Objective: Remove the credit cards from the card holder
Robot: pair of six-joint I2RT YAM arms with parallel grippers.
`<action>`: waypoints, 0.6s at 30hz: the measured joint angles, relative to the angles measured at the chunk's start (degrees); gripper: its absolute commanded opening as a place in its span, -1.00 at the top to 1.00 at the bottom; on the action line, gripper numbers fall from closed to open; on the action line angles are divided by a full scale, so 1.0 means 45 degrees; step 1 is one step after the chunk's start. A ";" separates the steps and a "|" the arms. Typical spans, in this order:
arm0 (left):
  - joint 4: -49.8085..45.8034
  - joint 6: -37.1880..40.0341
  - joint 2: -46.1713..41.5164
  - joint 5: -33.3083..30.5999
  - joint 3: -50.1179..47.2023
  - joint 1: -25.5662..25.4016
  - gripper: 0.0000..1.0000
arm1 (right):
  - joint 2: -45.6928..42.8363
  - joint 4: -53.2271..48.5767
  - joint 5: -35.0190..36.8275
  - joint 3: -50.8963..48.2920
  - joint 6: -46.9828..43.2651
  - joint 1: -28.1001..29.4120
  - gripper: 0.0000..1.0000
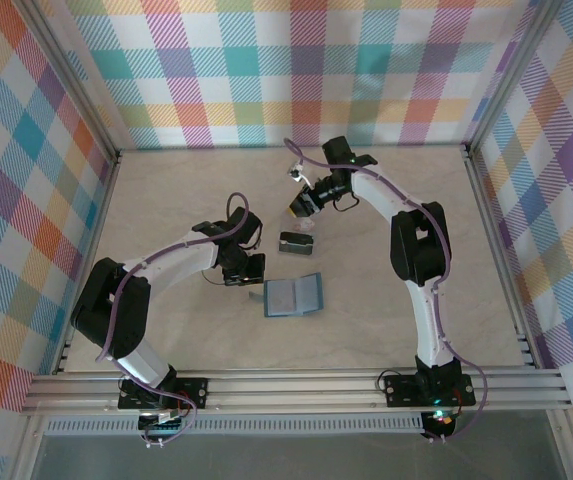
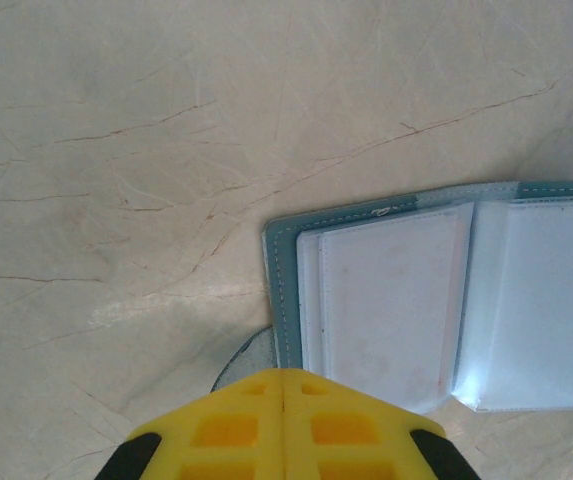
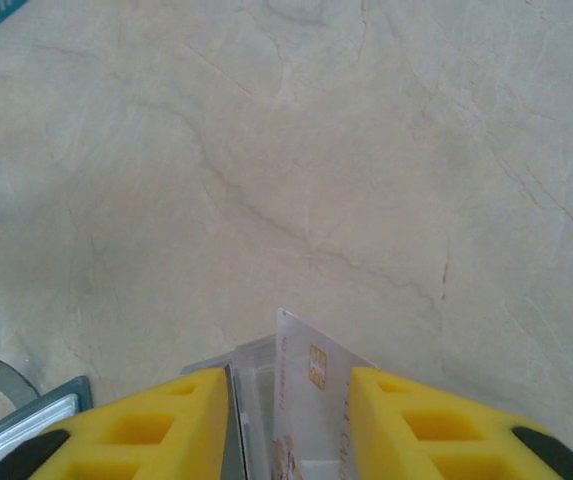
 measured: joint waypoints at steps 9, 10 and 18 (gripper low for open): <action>0.0000 0.0000 0.0000 0.0000 0.0000 0.0000 0.86 | -0.0194 -0.0364 -0.1292 -0.0311 -0.0155 0.0000 0.38; 0.0000 0.0000 0.0000 0.0005 0.0000 0.0000 0.86 | -0.0296 -0.0291 -0.1248 -0.0461 -0.0126 0.0000 0.39; 0.0000 0.0000 0.0000 0.0005 0.0000 0.0000 0.87 | -0.1122 0.1287 -0.0525 -0.1778 0.0583 -0.0413 0.35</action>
